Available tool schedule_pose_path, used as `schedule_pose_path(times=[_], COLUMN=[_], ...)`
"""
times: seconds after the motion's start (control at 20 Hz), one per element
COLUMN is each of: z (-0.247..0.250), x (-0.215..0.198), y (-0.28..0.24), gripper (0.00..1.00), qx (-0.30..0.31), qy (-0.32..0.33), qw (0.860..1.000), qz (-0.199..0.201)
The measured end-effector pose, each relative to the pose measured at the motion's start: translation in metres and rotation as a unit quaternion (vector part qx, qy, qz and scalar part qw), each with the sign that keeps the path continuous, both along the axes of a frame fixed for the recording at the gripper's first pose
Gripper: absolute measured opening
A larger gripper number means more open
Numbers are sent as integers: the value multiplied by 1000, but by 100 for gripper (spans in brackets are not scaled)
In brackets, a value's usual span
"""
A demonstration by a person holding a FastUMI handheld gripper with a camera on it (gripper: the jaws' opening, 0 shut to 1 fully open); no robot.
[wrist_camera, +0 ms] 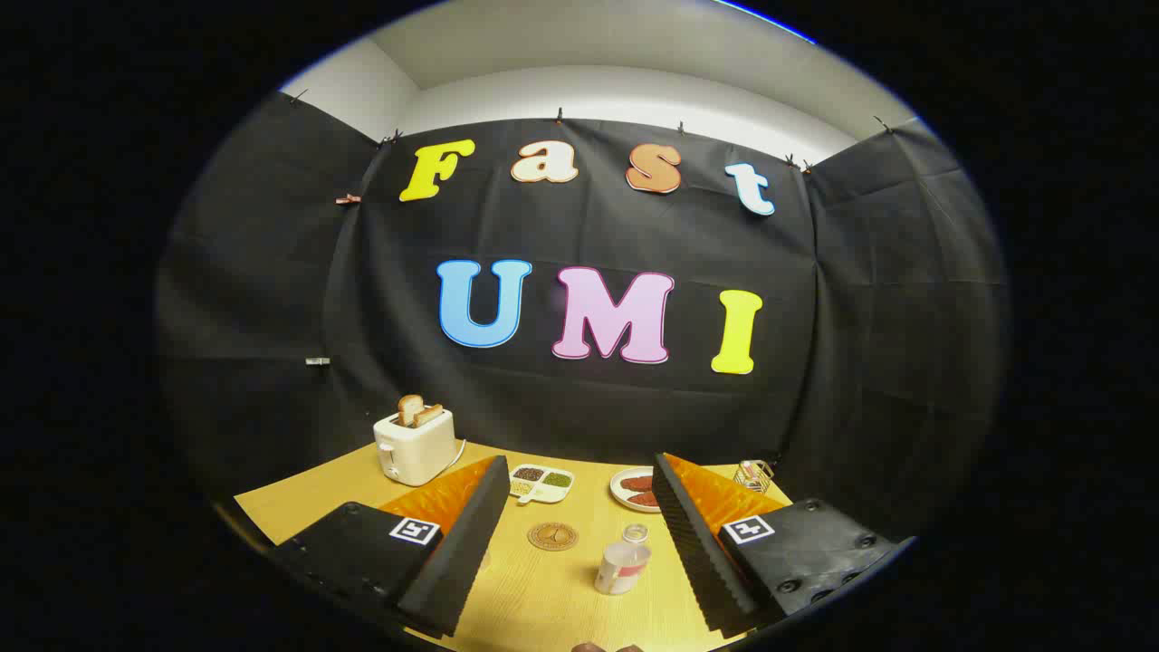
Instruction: Take the bottle from table, then pour the juice into the cup, finally place the bottle on the coaster
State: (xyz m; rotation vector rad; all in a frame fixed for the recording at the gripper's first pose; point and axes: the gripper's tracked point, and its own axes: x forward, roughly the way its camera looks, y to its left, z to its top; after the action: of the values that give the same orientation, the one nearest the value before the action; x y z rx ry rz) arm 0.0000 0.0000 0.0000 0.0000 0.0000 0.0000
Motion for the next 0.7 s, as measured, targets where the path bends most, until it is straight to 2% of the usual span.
schedule_pose_path(times=[0.35, 0.7], z=[-12, -11], x=[2, 6], y=[-15, -9], gripper=[97, 97], qx=[10, 11], qy=[13, 12], qw=[1000, 1000], qz=[-9, -7])
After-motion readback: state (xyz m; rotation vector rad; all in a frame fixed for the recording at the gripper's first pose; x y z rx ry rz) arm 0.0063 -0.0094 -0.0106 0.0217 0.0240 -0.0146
